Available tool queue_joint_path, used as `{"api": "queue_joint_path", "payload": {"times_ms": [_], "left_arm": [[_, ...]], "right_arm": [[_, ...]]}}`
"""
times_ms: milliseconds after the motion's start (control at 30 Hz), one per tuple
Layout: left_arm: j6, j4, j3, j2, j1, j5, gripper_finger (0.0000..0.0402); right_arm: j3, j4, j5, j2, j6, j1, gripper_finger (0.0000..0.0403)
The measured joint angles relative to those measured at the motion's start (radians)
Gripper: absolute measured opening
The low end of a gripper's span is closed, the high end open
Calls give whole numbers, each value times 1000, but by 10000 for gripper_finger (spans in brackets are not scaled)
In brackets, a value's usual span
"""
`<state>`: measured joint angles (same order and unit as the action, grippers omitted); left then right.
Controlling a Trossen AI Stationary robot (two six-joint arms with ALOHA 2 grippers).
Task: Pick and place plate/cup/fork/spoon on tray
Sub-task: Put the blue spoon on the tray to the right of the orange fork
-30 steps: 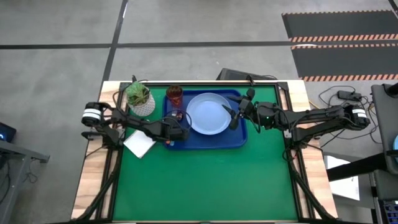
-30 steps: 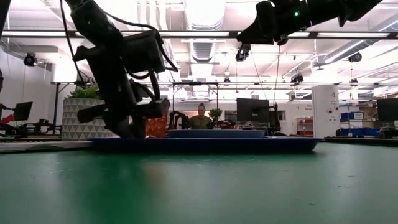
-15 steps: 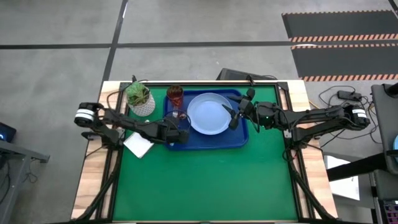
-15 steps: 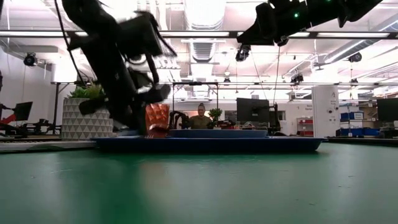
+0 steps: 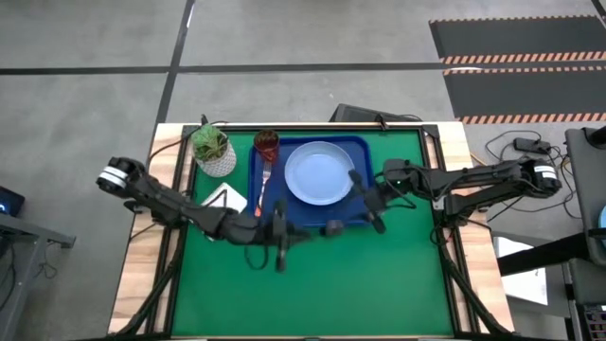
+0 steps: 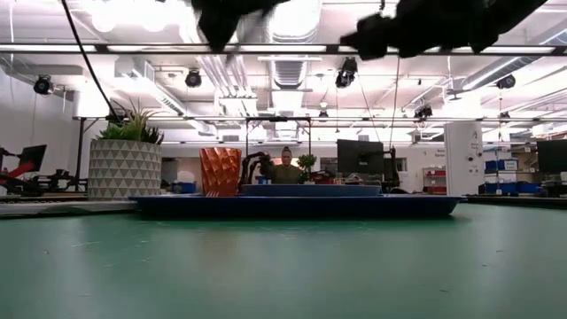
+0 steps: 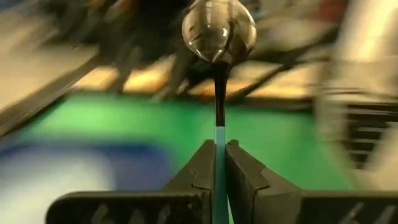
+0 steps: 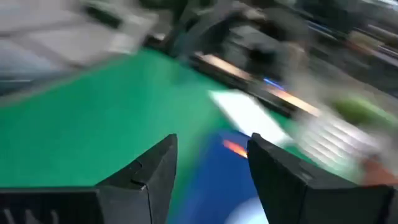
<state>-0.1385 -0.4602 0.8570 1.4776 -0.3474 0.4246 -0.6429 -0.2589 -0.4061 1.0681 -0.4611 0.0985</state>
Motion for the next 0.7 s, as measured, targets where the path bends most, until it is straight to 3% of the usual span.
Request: {"api": "queue_joint_path", "payload": {"times_ms": [67, 133, 333, 533, 700], "left_arm": [[94, -100, -2, 10, -26, -94, 3], [131, -146, -5, 18, -41, -112, 3], [146, -218, -6, 75, -23, -114, 3], [146, -284, -4, 107, 16, -113, 3], [146, -290, -2, 129, 43, -116, 2]], "right_arm": [[1, -24, -147, 14, -30, 0, 182], [1, -85, -222, 26, -17, 0, 182], [0, -379, -249, 113, 168, -1, 182], [0, -547, -260, 235, 177, -19, 182], [-1, -724, -328, 309, 214, -45, 182]]}}
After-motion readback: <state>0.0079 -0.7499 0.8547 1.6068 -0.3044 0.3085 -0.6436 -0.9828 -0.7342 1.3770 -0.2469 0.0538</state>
